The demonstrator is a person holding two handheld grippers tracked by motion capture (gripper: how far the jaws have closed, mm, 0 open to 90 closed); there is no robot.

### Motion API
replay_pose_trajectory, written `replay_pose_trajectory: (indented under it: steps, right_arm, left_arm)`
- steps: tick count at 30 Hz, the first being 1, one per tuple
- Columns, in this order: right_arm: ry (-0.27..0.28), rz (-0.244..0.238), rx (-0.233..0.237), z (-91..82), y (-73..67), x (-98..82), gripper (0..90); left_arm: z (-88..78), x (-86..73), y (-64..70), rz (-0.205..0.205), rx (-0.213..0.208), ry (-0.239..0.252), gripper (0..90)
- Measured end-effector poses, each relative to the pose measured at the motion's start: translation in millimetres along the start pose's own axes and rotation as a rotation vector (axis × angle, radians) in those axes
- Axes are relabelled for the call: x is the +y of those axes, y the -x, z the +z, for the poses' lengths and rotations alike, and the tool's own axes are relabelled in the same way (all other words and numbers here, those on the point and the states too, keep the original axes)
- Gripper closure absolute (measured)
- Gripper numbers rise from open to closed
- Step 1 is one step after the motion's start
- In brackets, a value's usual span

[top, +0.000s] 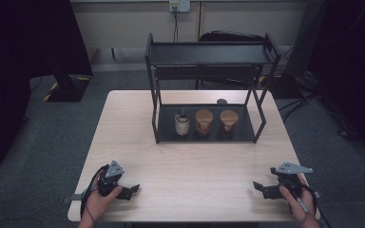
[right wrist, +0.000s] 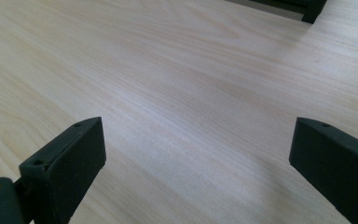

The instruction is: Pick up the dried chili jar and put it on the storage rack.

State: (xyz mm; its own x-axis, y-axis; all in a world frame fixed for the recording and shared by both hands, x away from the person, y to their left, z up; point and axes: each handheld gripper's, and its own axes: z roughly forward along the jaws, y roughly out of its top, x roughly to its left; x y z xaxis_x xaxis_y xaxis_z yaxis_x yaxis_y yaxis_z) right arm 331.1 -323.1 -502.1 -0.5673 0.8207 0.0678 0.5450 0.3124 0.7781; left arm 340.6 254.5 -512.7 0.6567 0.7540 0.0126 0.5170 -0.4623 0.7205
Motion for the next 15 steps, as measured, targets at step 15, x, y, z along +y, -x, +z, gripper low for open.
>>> replay_pose_trajectory:
  steps: [15]
  right_arm:
    - [-0.038, -0.056, -0.015, -15.6, -1.9, -10.2, 2.2]
  left_arm:
    - [0.0, 0.0, 0.0, 0.000, 0.000, 0.000, 0.1]
